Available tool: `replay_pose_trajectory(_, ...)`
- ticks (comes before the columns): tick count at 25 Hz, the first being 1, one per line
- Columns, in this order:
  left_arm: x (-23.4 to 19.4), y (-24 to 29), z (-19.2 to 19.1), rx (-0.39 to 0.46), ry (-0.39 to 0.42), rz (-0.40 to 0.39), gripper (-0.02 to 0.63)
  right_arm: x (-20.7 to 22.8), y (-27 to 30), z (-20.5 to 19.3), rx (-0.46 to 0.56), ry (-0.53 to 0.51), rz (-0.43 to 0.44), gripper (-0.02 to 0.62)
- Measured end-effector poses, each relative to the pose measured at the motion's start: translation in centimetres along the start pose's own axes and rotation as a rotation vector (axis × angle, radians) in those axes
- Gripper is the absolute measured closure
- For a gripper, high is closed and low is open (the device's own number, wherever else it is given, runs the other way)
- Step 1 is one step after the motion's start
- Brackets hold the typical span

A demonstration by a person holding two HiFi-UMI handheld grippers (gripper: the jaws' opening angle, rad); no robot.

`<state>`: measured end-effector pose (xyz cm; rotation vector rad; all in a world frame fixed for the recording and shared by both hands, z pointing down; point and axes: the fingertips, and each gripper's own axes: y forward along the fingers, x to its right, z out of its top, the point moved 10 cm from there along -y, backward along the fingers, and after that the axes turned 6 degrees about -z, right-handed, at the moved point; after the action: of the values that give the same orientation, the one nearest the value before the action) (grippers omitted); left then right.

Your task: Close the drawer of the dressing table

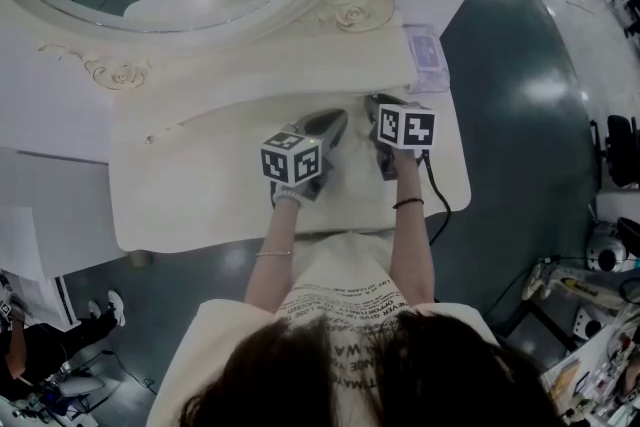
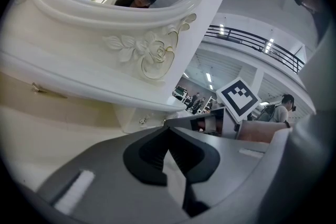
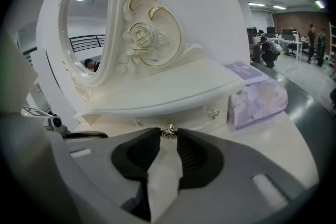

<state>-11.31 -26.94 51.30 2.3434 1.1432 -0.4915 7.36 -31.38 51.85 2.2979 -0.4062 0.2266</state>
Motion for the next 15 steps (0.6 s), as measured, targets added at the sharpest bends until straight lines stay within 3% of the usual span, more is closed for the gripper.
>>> replay_pose_trajectory(15, 0.19, -0.56, -0.16, 0.014, -0.005, 0.003, 0.604, 0.01, -0.13, -0.63, 0.030, 0.013, 0.005, 0.480)
